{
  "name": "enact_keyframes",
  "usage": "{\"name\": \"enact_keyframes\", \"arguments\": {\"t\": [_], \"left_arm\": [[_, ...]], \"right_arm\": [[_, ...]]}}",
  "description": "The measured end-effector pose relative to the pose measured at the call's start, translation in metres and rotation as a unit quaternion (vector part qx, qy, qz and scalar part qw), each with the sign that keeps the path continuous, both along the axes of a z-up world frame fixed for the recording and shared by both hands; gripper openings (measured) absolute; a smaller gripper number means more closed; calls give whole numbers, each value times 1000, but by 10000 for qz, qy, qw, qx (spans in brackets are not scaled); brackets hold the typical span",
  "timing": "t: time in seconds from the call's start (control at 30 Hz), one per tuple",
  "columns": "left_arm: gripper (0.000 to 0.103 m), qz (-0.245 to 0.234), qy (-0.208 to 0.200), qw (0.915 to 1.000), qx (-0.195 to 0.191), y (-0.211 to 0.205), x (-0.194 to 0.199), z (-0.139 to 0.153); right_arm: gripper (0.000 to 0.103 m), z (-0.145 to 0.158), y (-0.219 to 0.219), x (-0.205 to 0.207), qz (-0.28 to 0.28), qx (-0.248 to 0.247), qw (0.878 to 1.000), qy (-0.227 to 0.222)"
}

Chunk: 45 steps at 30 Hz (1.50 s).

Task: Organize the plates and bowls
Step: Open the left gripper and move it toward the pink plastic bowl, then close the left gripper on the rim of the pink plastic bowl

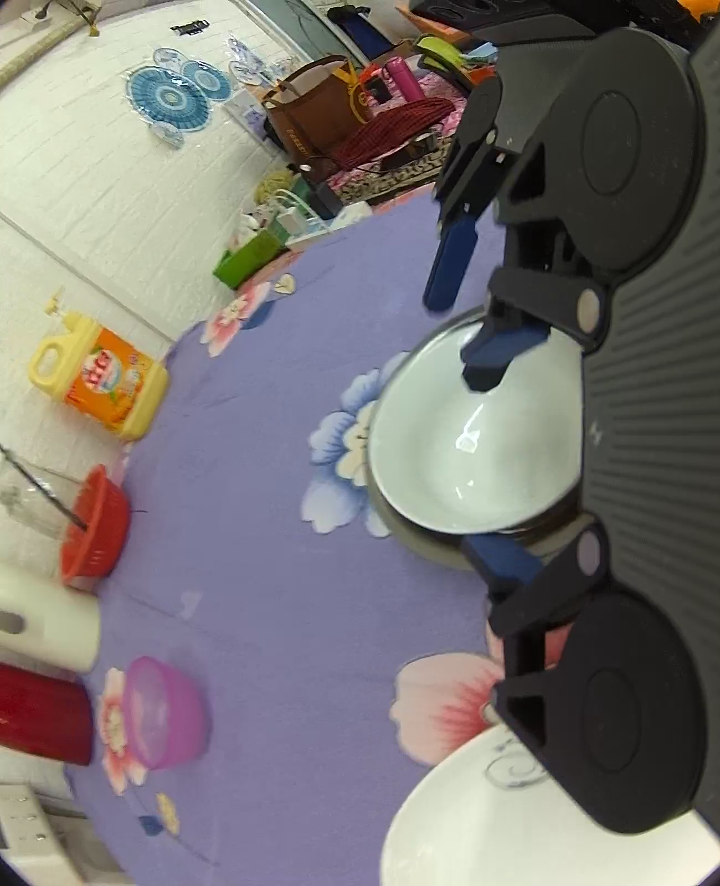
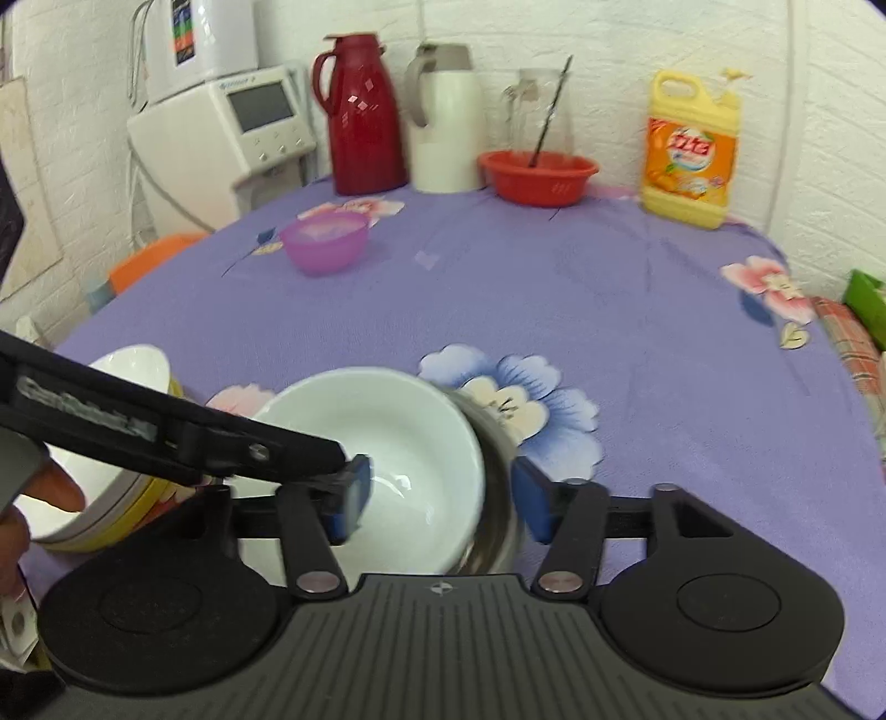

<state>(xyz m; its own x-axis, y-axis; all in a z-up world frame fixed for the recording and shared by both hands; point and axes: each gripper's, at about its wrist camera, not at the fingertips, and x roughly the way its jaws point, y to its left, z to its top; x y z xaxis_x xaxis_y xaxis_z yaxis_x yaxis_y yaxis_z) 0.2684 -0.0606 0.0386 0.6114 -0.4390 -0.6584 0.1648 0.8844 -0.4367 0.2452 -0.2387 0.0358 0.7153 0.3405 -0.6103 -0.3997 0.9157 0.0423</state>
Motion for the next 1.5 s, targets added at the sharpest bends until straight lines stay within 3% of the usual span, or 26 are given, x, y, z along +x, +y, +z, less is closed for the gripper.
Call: {"name": "enact_keyframes", "arguments": {"t": [0.17, 0.37, 0.93, 1.3, 1.5], "left_arm": [[67, -63, -600, 9982, 55, 7, -14, 27], [72, -60, -1040, 9929, 581, 8, -22, 36], [73, 448, -1044, 9875, 1089, 95, 14, 35], [73, 1244, -801, 9823, 1146, 187, 65, 19], [73, 1395, -666, 9823, 1062, 209, 99, 12]], "right_arm": [[103, 7, -11, -9, -122, 159, 9996, -222], [103, 2, -9, -8, -152, 258, 9994, -167], [103, 13, 33, 39, 155, 561, 9982, 170], [103, 17, 120, 98, 818, -158, 9961, 301], [103, 22, 166, 142, 1137, -519, 9916, 325]]}}
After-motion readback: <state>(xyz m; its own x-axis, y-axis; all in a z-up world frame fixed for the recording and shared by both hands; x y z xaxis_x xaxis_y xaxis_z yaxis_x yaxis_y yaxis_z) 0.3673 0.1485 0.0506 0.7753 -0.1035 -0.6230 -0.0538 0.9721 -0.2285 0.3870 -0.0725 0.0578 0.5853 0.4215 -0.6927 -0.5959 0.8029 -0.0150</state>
